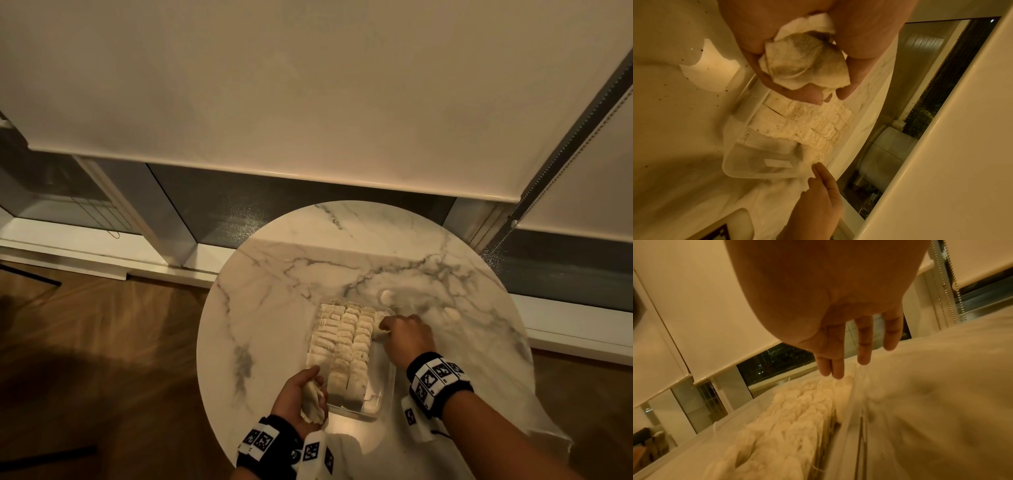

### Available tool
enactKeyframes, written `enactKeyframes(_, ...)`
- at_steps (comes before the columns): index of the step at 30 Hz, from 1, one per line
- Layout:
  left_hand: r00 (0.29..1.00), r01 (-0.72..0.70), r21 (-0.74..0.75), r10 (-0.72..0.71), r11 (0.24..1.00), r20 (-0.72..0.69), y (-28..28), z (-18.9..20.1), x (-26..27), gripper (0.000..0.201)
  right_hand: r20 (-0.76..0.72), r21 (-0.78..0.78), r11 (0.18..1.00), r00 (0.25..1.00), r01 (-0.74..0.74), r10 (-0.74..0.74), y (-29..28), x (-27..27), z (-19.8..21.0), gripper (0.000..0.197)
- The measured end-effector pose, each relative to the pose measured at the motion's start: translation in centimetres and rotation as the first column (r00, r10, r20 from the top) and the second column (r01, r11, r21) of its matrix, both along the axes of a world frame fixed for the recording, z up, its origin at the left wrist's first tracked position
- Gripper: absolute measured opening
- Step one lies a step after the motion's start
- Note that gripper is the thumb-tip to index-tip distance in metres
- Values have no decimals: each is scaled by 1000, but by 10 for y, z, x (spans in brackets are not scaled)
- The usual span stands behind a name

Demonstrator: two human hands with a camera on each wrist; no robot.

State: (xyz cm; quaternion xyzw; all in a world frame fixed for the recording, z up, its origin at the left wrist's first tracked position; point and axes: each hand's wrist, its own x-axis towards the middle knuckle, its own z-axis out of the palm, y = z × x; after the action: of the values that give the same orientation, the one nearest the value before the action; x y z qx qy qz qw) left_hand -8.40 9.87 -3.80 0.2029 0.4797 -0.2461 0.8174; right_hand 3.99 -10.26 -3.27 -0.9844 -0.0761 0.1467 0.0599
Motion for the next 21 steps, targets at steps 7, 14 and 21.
enactKeyframes(7,1000,3,-1,-3,1000,11,2,6,-1,25,-195,14,999,980,-32,34,6,-2,-4,32)
enactKeyframes(14,997,-78,11,78,997,25,1,18,0,17,-149,21,999,989,-24,27,2,-4,-1,30)
enactKeyframes(21,976,-178,-115,191,977,108,-2,20,5,24,53,249,967,998,-49,37,1,-36,9,32)
